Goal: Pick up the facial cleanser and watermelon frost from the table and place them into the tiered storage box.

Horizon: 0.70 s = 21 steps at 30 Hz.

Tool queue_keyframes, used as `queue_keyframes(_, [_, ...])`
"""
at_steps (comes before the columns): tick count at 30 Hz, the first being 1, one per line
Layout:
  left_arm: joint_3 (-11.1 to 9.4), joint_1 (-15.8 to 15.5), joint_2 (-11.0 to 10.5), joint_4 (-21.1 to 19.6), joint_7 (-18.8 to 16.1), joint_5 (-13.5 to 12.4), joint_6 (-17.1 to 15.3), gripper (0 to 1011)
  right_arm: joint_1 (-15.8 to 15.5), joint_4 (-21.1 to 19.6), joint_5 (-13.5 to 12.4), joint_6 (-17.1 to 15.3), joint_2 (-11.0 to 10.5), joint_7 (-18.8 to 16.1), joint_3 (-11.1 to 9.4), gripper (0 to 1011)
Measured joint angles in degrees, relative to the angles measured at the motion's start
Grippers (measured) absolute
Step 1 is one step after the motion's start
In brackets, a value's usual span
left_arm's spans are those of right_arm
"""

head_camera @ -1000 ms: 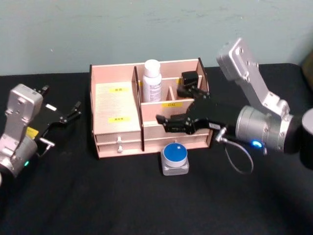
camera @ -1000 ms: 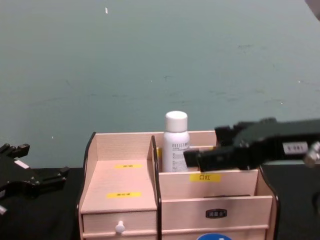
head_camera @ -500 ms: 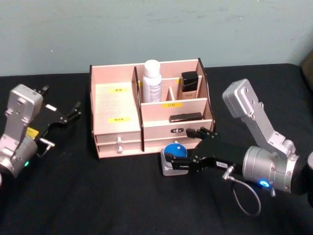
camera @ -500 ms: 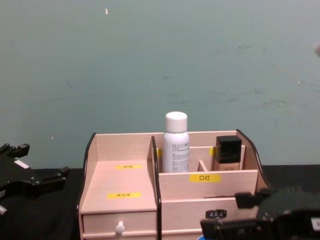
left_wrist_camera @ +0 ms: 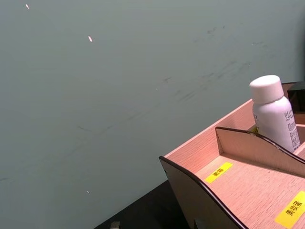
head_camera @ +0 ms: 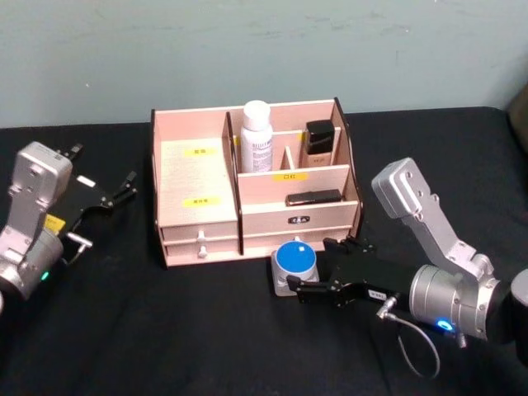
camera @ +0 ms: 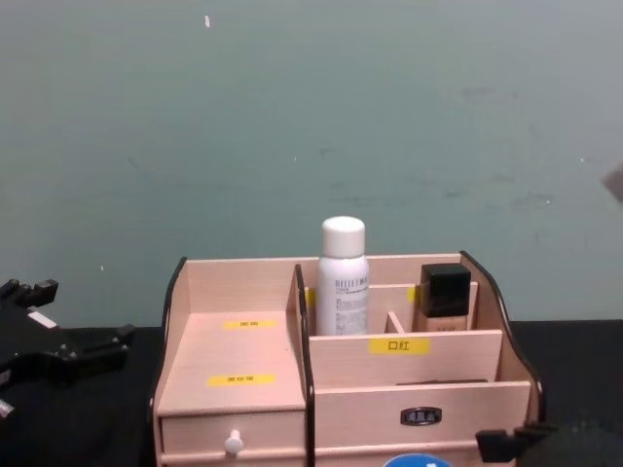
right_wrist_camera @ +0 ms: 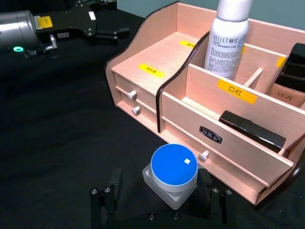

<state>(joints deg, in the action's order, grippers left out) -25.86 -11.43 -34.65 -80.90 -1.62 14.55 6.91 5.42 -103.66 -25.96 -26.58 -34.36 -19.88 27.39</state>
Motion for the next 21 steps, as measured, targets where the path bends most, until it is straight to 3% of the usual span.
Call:
queue_keyframes(10, [0.0,0.0,0.0,0.0,0.0,0.0,0.0,1010,2.46,3.97,2.45,0.55,1.86,-1.41,1.44,1000])
queue_keyframes(21, [0.0,0.0,0.0,0.0,0.0,0.0,0.0,1010,3.9,6.89,3.86,1.45,3.39,-2.42,1.59,1000])
